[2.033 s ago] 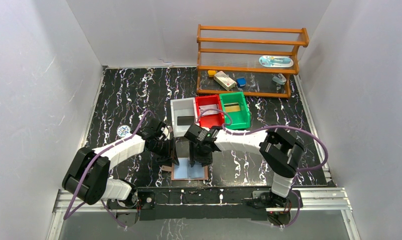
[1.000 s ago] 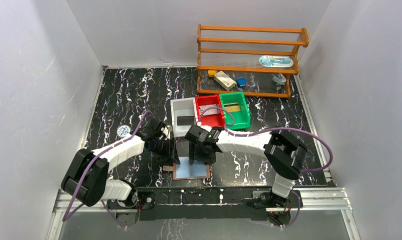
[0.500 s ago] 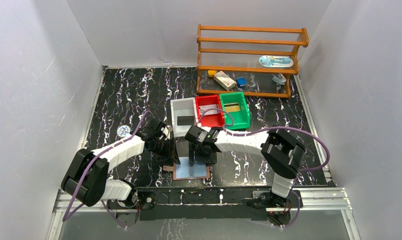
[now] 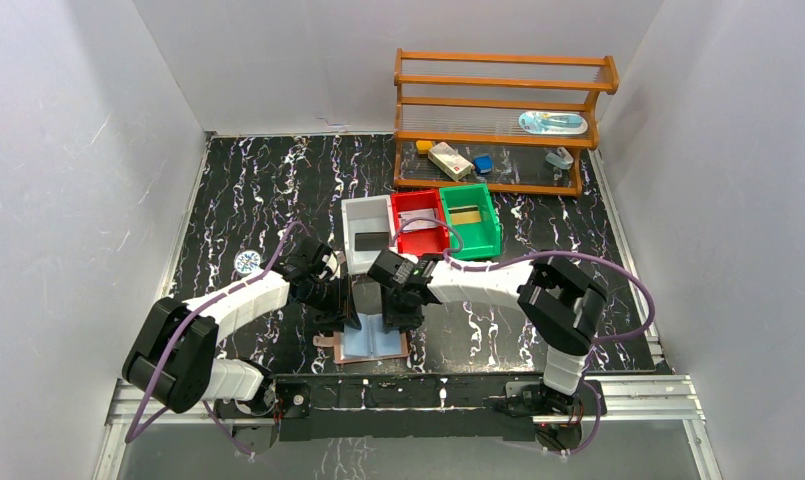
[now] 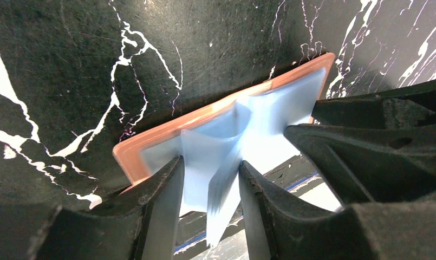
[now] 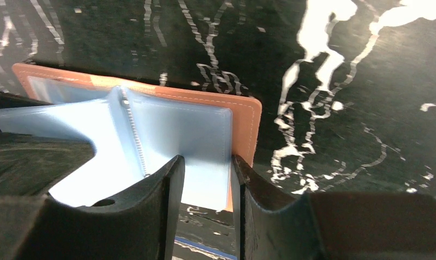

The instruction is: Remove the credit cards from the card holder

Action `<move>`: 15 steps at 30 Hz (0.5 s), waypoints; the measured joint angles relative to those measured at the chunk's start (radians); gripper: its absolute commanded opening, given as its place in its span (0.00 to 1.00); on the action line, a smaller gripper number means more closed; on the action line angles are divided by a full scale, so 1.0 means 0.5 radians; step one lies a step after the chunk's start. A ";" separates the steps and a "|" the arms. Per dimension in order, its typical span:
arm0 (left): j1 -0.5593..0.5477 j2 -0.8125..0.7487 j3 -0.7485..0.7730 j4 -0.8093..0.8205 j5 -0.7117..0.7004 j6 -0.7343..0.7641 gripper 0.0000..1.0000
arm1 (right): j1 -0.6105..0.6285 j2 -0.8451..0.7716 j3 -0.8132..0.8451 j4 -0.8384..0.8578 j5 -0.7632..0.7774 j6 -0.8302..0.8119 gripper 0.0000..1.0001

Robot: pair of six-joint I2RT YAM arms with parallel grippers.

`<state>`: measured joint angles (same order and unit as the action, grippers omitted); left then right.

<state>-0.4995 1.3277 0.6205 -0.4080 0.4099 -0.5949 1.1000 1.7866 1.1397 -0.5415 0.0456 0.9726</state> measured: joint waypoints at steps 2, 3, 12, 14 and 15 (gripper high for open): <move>0.000 0.000 0.000 0.001 0.002 0.000 0.39 | 0.005 0.000 -0.002 0.081 -0.033 -0.008 0.48; 0.000 0.000 0.000 0.001 0.002 0.000 0.39 | 0.008 0.000 -0.003 0.094 -0.041 -0.008 0.49; 0.000 0.000 0.000 0.002 0.002 -0.001 0.28 | 0.012 -0.004 -0.076 0.356 -0.152 0.003 0.46; 0.000 0.000 0.000 0.002 0.002 -0.001 0.25 | 0.008 -0.005 -0.089 0.388 -0.172 0.010 0.42; 0.000 0.000 0.000 0.003 0.002 -0.002 0.24 | 0.005 -0.009 -0.099 0.414 -0.185 0.015 0.40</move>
<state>-0.4995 1.3277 0.6205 -0.4065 0.4110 -0.5957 1.1023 1.7821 1.0901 -0.3344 -0.0471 0.9802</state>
